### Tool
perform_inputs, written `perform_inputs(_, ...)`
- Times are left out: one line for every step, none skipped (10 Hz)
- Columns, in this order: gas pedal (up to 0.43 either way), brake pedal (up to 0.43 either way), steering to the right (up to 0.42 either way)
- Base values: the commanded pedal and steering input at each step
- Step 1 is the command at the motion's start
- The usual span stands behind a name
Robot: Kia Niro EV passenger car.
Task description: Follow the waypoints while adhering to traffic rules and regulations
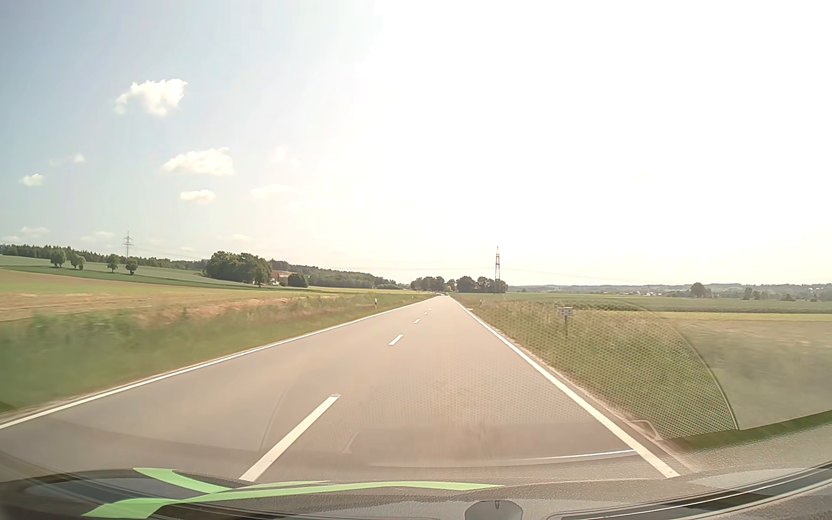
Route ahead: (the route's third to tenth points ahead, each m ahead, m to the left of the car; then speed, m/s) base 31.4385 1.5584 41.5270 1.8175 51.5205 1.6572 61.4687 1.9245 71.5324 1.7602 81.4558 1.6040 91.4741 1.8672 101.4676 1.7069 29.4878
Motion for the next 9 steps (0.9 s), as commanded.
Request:
perform_inputs(0.209,0.0,-0.001)
perform_inputs(0.228,0.0,-0.001)
perform_inputs(0.248,0.0,-0.002)
perform_inputs(0.268,0.0,-0.003)
perform_inputs(0.268,0.0,-0.003)
perform_inputs(0.268,0.0,-0.003)
perform_inputs(0.268,0.0,-0.003)
perform_inputs(0.26,0.0,-0.003)
perform_inputs(0.228,0.0,-0.003)
